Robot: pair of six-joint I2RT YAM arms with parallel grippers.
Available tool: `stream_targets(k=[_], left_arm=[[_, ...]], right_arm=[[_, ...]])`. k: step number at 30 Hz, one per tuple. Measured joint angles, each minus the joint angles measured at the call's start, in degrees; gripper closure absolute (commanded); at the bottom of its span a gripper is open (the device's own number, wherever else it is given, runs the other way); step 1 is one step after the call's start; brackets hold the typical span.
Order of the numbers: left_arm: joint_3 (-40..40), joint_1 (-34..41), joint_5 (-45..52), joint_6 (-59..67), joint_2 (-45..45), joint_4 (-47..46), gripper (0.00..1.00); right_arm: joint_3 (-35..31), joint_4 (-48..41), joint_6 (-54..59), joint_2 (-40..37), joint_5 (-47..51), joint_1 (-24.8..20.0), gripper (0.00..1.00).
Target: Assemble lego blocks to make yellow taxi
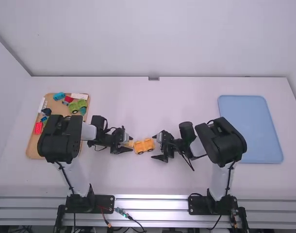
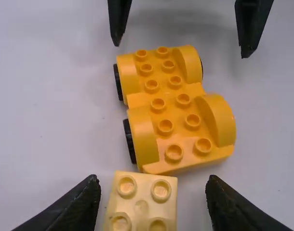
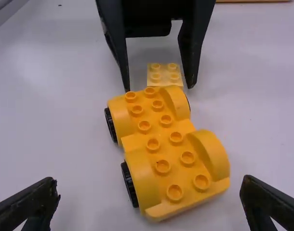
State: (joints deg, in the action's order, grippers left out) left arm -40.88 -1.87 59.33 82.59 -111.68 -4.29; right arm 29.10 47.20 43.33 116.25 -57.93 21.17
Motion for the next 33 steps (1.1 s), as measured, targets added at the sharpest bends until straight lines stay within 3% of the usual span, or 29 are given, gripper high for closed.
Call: stream_targets(k=[5, 9, 11, 16, 26, 33], left_arm=[[-0.15, 0.00, -0.81, 0.61, 0.02, -0.63, 0.58], [-0.15, 0.00, -1.09, 1.05, 0.00, -0.63, 0.67], [-0.15, 0.00, -1.07, 1.25, 0.00, -0.55, 0.77], [-0.13, 0.00, -1.03, 1.20, 0.00, 0.63, 0.87], [-0.09, 0.00, -1.05, 1.22, 0.00, 0.74, 0.94], [-0.09, 0.00, -1.07, 0.81, 0.00, 0.90, 0.95]], right_arm=[[1.53, -1.55, 0.55, 0.00, 0.02, 1.14, 0.01], [4.09, -7.98, 3.48, 0.00, 0.02, 2.14, 0.00], [5.20, -10.67, 5.07, 0.00, 0.02, 2.14, 0.01], [8.22, -16.20, 8.81, 0.00, 0.02, 2.12, 0.01], [11.17, -17.88, 10.80, 0.00, 0.57, 2.08, 0.01], [11.50, -17.57, 13.03, 1.31, 1.31, 4.87, 0.01]])
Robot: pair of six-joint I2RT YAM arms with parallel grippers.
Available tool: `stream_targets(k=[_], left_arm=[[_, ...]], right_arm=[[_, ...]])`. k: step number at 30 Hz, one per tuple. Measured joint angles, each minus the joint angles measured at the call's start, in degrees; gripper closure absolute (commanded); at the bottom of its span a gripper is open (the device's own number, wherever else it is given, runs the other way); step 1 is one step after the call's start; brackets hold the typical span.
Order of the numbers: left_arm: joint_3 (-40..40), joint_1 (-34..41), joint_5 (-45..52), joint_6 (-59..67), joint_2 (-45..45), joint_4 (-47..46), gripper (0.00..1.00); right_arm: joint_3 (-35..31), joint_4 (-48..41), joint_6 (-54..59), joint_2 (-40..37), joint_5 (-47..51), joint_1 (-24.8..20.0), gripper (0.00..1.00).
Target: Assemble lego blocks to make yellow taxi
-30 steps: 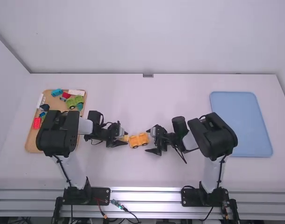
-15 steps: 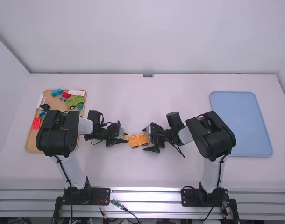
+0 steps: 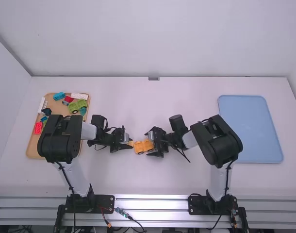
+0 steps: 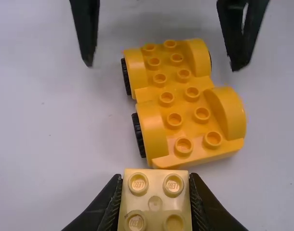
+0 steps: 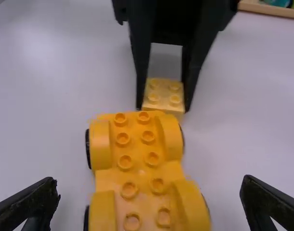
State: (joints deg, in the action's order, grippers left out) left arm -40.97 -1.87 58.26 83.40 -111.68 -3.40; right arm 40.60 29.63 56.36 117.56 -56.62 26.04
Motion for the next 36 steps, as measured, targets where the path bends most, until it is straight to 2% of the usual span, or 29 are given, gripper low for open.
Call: stream_targets(k=[6, 9, 15, 17, 18, 31, 36], left_arm=[[0.00, 0.00, 0.00, -1.07, 0.00, 0.70, 0.97], [0.00, 0.00, 0.00, -1.11, 0.00, 0.66, 0.97], [0.00, 0.00, 0.00, -1.11, 0.00, 1.09, 0.98], [0.00, 0.00, 0.00, -1.14, 0.00, 1.07, 0.98], [0.00, 0.00, 0.00, -1.31, 0.00, 1.09, 0.98], [0.00, -0.02, 0.00, -4.98, 0.00, 3.04, 0.98], [0.00, 0.00, 0.00, -5.03, 0.00, 3.04, 0.98]], right_arm=[[4.11, -0.57, -1.42, 5.70, -1.77, 0.94, 0.01], [5.35, -1.14, -1.75, 6.49, -3.08, -0.02, 0.10], [5.53, -1.79, -2.19, 6.51, -4.85, -2.75, 0.40], [5.51, -1.84, -2.23, 6.51, -5.03, -3.10, 0.41], [5.51, -1.84, -2.29, 6.51, -5.11, -3.34, 0.45], [4.28, 0.44, -7.54, 6.43, -3.15, -3.41, 0.49], [0.39, 11.19, -14.56, 6.12, 0.63, -3.61, 0.47]])
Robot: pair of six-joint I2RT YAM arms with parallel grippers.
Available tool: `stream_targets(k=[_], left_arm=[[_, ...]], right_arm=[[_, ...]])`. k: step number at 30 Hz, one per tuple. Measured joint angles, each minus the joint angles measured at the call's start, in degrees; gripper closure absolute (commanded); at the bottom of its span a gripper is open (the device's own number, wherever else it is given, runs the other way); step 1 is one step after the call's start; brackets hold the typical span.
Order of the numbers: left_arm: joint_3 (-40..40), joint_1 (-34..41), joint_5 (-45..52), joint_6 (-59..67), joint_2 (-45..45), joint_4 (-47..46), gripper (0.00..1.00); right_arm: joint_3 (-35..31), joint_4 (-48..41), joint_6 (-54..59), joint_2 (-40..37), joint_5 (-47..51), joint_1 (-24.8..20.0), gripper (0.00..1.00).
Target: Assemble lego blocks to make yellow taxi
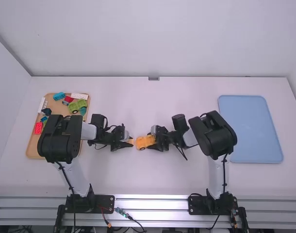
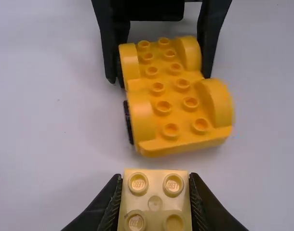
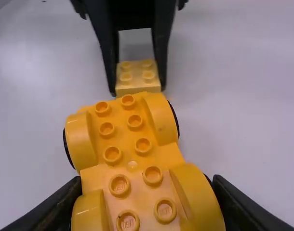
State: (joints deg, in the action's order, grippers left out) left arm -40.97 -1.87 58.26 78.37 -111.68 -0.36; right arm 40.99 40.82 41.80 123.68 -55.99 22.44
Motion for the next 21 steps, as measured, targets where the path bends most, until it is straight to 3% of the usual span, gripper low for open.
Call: stream_targets(k=[10, 21], left_arm=[[0.00, 0.00, 0.02, -0.11, 0.00, 0.00, 0.98], [0.00, 0.00, 0.00, -0.66, 0.00, 0.04, 0.97]], right_arm=[[-9.25, 14.12, -8.72, -1.75, 6.71, -0.87, 0.42], [-14.08, 8.66, -9.22, -8.55, 11.58, -4.83, 0.34]])
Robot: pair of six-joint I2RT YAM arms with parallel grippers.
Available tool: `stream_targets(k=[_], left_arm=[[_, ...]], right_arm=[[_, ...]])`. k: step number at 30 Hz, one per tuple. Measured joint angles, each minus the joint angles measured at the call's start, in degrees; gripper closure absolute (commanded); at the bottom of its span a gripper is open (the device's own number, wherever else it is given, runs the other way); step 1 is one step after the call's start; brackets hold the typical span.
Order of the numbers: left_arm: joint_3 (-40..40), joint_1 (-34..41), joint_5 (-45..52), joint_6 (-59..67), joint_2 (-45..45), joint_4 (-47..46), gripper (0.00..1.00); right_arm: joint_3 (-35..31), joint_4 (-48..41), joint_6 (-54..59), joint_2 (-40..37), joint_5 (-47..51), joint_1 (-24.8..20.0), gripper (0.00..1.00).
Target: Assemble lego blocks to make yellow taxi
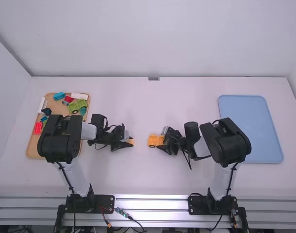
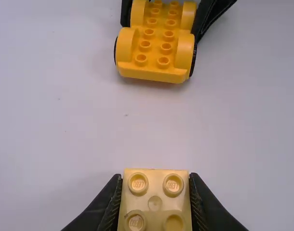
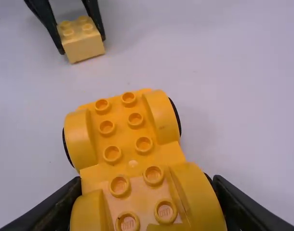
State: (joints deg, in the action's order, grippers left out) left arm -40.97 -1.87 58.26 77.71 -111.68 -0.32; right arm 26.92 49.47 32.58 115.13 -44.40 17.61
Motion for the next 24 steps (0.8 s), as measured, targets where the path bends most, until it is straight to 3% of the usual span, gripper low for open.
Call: stream_targets(k=[6, 17, 24], left_arm=[[0.00, 0.00, 0.02, 0.00, 0.00, 0.00, 0.97], [0.00, 0.00, 0.02, -0.04, 0.00, 0.00, 0.97], [0.00, 0.00, 0.74, -0.17, 0.00, 0.00, 0.98]], right_arm=[[0.90, -3.50, 1.86, -0.46, 0.31, 0.79, 0.12], [5.33, -11.04, 9.77, -0.66, -1.40, 2.69, 0.16], [6.71, -11.10, 15.43, 2.93, -11.41, -2.58, 0.17]])
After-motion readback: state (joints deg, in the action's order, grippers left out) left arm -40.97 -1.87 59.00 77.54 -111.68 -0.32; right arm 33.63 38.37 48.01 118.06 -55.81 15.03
